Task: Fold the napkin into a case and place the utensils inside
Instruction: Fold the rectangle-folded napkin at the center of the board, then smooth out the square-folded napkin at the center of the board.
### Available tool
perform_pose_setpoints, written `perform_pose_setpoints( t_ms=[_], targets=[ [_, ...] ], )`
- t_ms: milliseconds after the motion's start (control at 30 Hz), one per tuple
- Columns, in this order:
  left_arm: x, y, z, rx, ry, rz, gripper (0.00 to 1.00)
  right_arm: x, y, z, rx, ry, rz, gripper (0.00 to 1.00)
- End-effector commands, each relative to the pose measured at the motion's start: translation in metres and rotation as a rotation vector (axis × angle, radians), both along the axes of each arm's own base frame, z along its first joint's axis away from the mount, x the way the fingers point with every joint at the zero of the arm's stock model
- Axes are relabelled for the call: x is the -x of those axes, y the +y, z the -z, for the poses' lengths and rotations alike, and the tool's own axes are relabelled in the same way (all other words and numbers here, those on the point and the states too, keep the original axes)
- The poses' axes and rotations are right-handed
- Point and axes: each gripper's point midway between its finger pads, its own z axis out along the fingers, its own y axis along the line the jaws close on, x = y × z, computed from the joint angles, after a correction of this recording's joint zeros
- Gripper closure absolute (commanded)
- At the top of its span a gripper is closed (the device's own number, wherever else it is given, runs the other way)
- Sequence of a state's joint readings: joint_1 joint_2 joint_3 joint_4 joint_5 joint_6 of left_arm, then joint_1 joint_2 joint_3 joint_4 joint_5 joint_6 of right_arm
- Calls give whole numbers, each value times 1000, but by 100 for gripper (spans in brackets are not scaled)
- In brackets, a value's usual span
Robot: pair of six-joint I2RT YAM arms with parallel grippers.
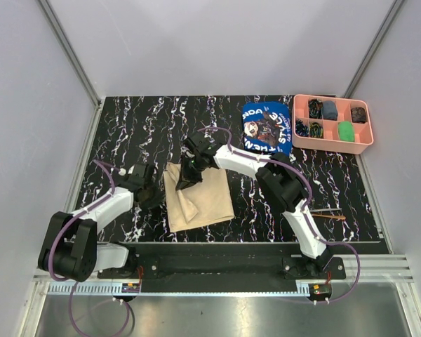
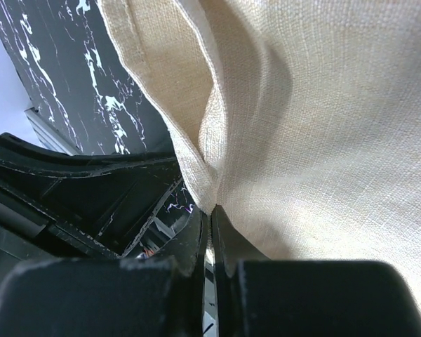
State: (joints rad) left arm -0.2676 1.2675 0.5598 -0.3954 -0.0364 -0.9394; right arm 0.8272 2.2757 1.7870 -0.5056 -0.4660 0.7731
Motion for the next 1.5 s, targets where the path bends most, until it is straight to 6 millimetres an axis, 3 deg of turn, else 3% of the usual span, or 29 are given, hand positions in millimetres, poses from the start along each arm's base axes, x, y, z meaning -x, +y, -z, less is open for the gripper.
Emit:
perform_pose_setpoints(
  t_ms=[0, 67, 133, 200, 300, 333, 367, 467, 533, 600, 633, 700, 800, 833, 933, 1133, 1467],
  targets=[
    [-7, -4, -5, 21, -48, 14, 83, -1, 8, -5, -50, 18, -10, 94],
    [-7, -3, -8, 17, -55, 11, 83, 1, 11, -7, -62, 23, -18, 90],
    [-5, 5, -10, -14, -50, 8, 83, 6, 14, -14, -101, 47, -44, 77],
    [-7, 11, -22, -26, -77, 2, 79, 15, 16, -28, -149, 73, -84, 71],
    [-8, 22, -40, 1, -114, -20, 68, 20, 6, -47, -178, 47, -100, 55],
    [-12, 27, -47, 10, -134, -35, 66, 25, -2, -44, -172, 60, -103, 52],
    [-14, 24, -57, 30, -162, -11, 63, 27, -6, -59, -202, 37, -118, 45],
    [-25, 19, -74, 59, -200, 34, 56, 16, -28, -70, -217, -11, -84, 36],
    [-35, 9, -84, 96, -232, 88, 52, 11, -47, -59, -184, -11, -59, 36],
    [-33, -4, -78, 140, -195, 157, 52, 10, -61, -62, -188, -33, -68, 35],
    [-32, -10, -77, 147, -193, 188, 50, 12, -74, -54, -167, -24, -56, 35],
    [-29, -16, -72, 130, -182, 228, 48, 14, -89, -60, -157, -71, -63, 34],
    [-17, -25, -63, 130, -150, 254, 47, 28, -111, -53, -112, -94, -71, 35],
    [-8, -27, -57, 127, -128, 262, 47, 37, -119, -42, -88, -74, -76, 35],
    [9, -30, -48, 96, -91, 271, 42, 44, -139, -35, -28, -109, -60, 36],
    [41, -23, -28, 28, 15, 239, 38, 46, -169, -22, 69, -121, 1, 39],
    [61, -17, -10, 1, 89, 227, 40, 59, -191, 7, 171, -89, 15, 43]
  ],
)
